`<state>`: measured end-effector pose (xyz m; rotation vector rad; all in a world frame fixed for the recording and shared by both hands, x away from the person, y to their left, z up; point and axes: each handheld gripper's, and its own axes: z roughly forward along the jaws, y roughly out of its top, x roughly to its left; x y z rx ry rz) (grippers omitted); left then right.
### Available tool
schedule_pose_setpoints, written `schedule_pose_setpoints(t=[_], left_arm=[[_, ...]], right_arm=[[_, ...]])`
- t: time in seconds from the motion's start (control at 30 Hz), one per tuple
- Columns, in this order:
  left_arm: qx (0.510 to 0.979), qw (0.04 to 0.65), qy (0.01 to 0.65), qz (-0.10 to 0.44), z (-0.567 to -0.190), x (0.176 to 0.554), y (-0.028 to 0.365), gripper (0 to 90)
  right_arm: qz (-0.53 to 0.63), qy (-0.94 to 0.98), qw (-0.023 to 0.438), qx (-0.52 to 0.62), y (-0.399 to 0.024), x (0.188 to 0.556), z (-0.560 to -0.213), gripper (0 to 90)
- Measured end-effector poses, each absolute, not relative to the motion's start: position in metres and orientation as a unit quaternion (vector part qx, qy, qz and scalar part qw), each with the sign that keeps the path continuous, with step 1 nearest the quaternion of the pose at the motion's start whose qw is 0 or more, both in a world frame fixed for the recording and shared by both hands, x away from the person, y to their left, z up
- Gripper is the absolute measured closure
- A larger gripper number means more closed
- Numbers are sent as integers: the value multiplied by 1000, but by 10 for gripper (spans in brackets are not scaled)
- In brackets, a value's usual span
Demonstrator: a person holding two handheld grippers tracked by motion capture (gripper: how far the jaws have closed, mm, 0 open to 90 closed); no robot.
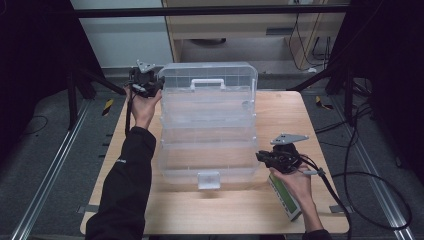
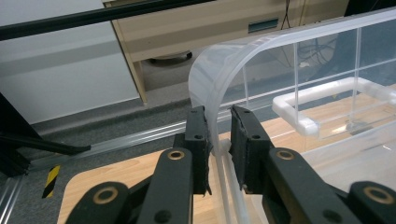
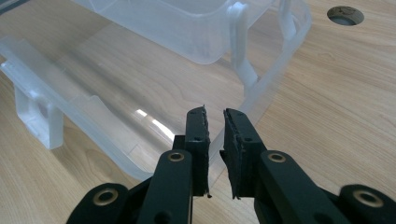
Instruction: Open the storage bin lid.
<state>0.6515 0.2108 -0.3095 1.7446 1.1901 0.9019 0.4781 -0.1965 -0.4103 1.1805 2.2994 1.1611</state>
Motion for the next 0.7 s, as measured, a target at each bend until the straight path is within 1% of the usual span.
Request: schedule_pose_setpoints(t=[0.3,0.5,0.7], left_arm=[[691,414,477,352,-313,661,212,767],[695,396,486,352,-314,670,207,765],[693,398,486,354,-316,673,207,762]], right_arm=[[404,803,153,410,-196,478,-410,802],[402,804,155,410,-195,478,-410,802],[404,805,153,406,-195,478,-410,800]])
